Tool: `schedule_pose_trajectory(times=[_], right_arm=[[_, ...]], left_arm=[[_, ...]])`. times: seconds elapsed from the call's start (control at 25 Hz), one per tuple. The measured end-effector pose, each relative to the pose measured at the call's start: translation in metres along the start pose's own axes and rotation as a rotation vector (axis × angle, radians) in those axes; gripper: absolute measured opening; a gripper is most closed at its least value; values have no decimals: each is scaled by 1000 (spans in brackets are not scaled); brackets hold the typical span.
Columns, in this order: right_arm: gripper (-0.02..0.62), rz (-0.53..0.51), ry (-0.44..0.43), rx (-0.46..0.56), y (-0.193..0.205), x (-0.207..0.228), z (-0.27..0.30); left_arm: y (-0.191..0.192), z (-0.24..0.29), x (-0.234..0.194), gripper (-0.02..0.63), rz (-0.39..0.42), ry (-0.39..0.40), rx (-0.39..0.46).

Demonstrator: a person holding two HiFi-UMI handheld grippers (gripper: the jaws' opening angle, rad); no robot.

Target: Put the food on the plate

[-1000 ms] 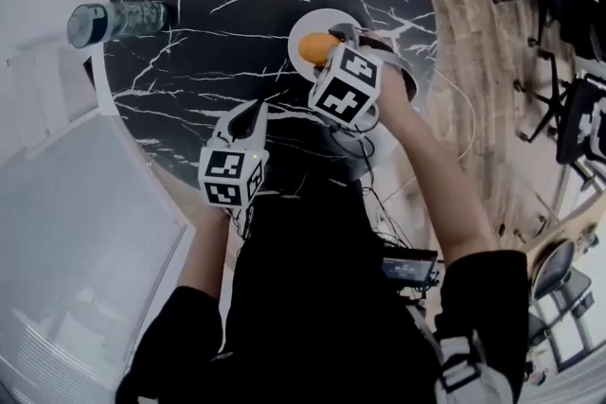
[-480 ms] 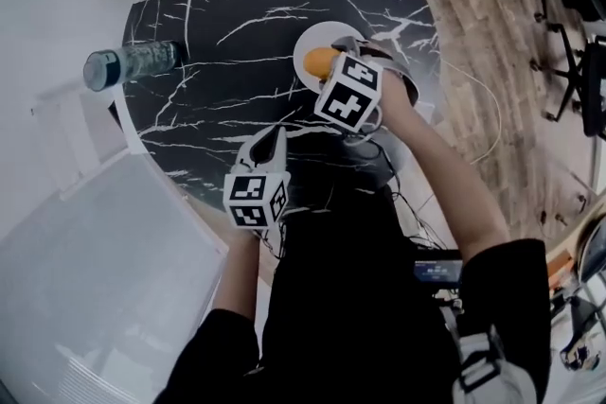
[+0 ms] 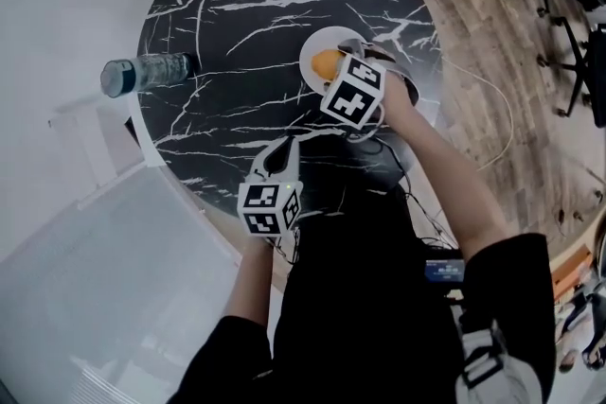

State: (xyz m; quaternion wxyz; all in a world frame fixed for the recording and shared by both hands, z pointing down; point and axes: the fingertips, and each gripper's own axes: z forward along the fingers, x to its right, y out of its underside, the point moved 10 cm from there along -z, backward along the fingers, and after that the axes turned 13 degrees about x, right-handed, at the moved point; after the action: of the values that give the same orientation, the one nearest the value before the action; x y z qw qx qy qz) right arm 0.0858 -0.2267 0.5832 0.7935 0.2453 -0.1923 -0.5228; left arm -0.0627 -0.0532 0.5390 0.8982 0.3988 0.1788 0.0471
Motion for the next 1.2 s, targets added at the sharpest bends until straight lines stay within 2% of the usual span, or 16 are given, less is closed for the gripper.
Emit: schedule_pose_trajectory(times=[0.2,0.44,0.56,0.6,0.64,0.72,0.88,1.08,1.2], right_arm=[[325,34,26,68,-3,-6,-17],[325,101,111,255,-14,-26,-60],[323,203,143,369,-20,-38,-75],[299,252,161,418,-23,-41,-79],[233,304,186,468,-26,-43,-84],[162,389,240,559,-33,-51,-96],[2,427,318,702,-45,-72,-115],[-3,442,323,884,-46,-93,-134],[-3,405,363,951,-50,-114,-147]], left_arm=[[5,-8,6,0,-16,11,9],[1,-11,6,0,-69,32,40],[-10,-19,5,0,-68,33,83],[-13,-22,4,0,-68,27,100],[-17,-24,3,0,-71,17,117],[-25,-32,2,0,-77,-4,160],[-45,-51,4,0,-27,-5,271],[-64,-74,11,0,44,56,365],[-70,-88,14,0,105,53,419]])
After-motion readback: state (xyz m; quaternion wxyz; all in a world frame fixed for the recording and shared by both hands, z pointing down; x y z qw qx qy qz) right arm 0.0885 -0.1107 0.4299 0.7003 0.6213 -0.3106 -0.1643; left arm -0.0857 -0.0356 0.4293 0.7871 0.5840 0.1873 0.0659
